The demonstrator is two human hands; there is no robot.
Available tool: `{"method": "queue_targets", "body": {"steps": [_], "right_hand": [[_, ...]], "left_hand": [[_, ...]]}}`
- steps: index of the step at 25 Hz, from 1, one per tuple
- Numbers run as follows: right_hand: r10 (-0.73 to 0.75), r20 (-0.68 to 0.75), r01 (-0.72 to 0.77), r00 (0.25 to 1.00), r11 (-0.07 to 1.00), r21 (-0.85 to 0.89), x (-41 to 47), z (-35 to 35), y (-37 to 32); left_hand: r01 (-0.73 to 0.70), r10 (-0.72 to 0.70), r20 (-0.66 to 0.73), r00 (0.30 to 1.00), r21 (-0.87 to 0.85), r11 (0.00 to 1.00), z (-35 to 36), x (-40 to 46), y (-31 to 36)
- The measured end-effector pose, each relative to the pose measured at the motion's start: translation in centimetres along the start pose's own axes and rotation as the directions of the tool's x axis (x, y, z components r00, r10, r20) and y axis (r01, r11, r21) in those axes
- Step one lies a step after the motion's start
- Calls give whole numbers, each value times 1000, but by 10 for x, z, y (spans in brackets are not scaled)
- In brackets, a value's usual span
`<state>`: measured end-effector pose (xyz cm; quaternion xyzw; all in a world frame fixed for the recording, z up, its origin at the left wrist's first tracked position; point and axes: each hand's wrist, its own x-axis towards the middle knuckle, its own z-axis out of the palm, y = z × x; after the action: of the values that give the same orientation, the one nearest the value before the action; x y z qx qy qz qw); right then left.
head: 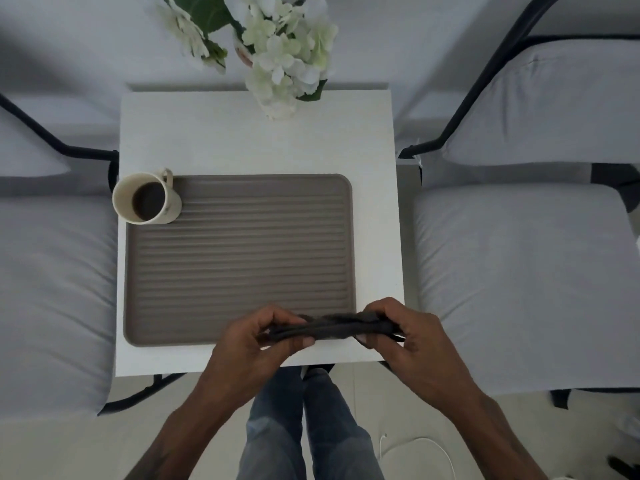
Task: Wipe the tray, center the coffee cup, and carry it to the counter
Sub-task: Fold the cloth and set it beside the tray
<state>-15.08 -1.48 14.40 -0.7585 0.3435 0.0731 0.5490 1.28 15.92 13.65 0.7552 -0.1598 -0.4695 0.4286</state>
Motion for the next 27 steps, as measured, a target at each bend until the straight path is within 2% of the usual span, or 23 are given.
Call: {"method": "queue_targets", "body": {"steps": [3,4,6,8,11,13,20,24,25,26,27], "right_hand": [[-16,-31,14,999,998,-62,-13,-16,12],[-22,-40,19,999,996,-89,-17,-21,16],[-34,-56,26,998,989,-144,-25,-31,23],[-52,-75,36,996,980,-194,-32,-38,30],[-60,-106,37,993,977,-211,-41,-46,34],[-59,-114,38,992,984,-173,-47,-47,38],[-68,-105,55,992,991,-118,-54,-40,46],[-66,-73,56,995,990,-133,-49,-41,46],[-71,-61,62,996,990,-129,-48,-43,45],[-75,-44,70,996,991,-118,-46,-44,44],[-80,-26,77,996,991,-105,-44,-45,43]], "left_hand": [[94,-89,252,964,-4,996,5,23,-3],[110,-104,272,957,-8,994,12,36,-3],[100,-108,173,979,54,994,36,69,-3],[75,-95,74,993,246,966,72,106,-1],[104,-146,41,988,522,847,120,149,-11],[146,-181,2,983,583,799,131,161,-21],[155,-121,-97,988,541,827,111,168,-28],[224,-174,-144,974,508,831,108,161,-21],[191,-140,-135,981,514,837,102,156,-18],[102,-81,-64,995,485,869,93,147,-14],[-32,-8,88,996,448,894,83,135,-8]]}}
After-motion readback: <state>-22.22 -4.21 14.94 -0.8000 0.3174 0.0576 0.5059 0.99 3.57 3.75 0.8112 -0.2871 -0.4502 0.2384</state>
